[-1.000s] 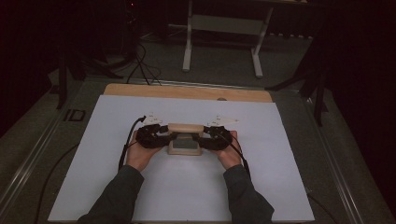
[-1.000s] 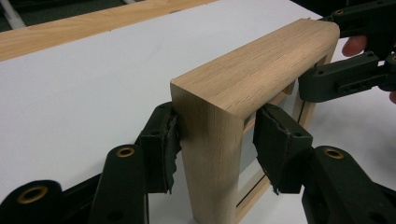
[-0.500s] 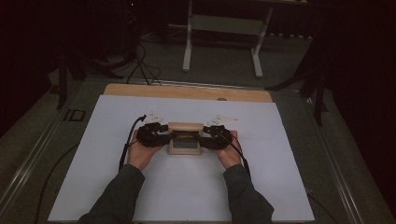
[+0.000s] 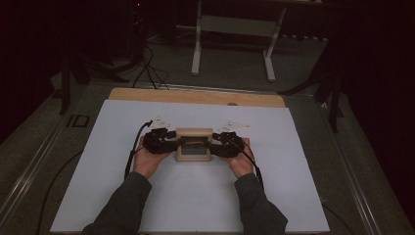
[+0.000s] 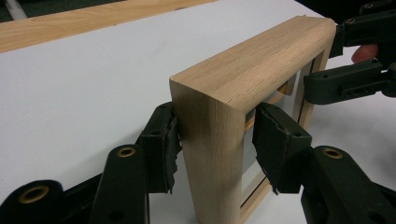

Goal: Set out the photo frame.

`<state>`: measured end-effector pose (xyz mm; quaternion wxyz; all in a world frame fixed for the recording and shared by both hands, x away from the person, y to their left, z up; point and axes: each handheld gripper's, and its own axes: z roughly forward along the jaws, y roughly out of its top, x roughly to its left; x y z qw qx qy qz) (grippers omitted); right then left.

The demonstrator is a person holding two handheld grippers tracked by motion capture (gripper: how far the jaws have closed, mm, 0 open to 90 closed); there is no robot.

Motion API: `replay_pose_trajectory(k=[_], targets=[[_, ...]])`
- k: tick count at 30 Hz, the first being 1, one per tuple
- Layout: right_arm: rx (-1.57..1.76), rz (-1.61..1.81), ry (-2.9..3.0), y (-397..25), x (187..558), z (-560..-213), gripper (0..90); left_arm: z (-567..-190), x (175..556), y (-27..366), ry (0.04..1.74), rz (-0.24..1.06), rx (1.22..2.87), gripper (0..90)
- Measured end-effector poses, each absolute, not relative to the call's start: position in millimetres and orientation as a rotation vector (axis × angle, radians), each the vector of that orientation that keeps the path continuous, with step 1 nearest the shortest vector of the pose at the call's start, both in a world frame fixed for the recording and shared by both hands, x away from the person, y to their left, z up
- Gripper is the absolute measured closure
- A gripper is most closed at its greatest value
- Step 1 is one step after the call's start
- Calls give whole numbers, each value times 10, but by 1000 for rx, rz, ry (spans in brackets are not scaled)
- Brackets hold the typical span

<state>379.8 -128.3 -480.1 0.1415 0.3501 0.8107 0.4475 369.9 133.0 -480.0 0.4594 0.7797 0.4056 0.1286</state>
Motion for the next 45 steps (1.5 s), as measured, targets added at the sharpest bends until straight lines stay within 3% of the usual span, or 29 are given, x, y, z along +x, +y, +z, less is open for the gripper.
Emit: replay_pose_trajectory(k=[9,23,45], targets=[[1026,1296,2334,-1298,3757,-4820,487,-4790,3721,1314,981,307,1934,509],[1007,1313,2358,-1309,3771,-4815,412,-4792,3733,1337,1016,294,1924,445],[1000,1300,2370,-1360,3731,-4771,302,-4672,3592,1479,1011,300,1906,417]])
